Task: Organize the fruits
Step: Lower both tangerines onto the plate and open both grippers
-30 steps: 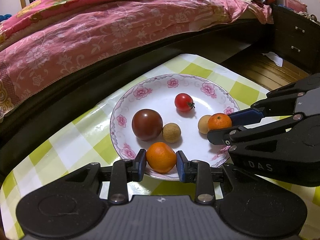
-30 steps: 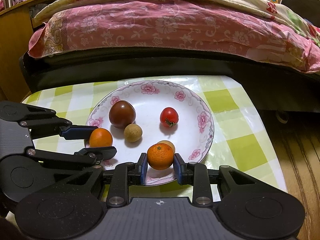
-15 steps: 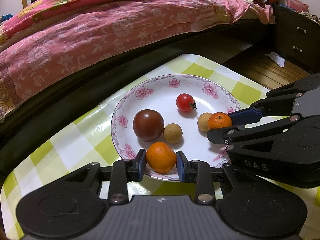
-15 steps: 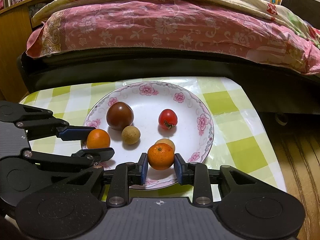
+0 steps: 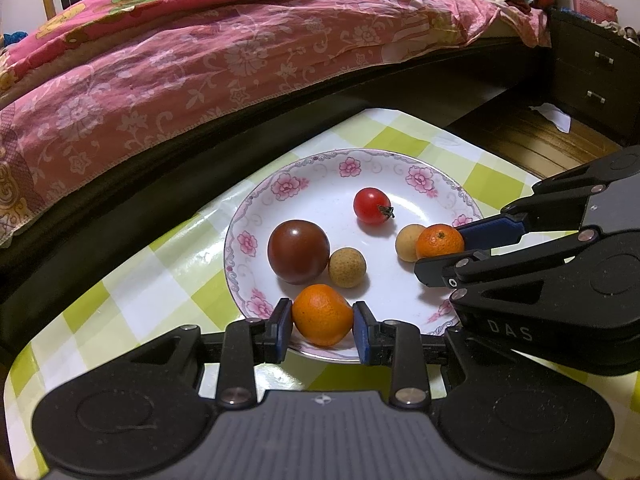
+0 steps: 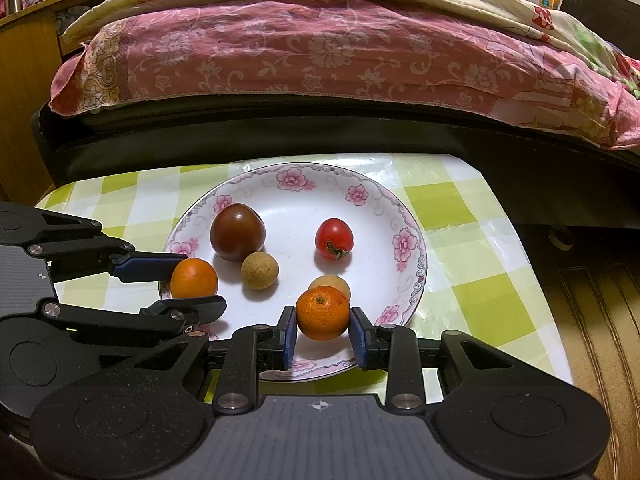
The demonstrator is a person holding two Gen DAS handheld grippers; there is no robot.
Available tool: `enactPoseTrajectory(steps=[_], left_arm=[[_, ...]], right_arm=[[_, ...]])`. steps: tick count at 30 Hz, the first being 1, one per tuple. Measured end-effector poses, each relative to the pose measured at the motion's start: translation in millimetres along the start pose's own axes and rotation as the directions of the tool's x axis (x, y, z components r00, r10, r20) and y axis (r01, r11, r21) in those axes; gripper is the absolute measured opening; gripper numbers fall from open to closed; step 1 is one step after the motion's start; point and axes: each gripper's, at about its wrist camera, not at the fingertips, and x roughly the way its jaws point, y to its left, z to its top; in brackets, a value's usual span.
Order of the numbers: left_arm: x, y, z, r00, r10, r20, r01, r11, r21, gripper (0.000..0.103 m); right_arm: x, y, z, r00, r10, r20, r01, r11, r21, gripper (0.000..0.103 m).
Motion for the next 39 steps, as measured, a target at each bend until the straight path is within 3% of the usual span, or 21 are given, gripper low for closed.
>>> enactPoseTrajectory(steps=[39], left_arm=[[-23.7,7.5,-1.4,0.999,0.011,0.053,-0.011,1.000,-0.002,0.046]], right_arm=[[-15.6,-7.2,5.3,0.999,0.005,0.040,-0.007,1.000,0.030,0.029]])
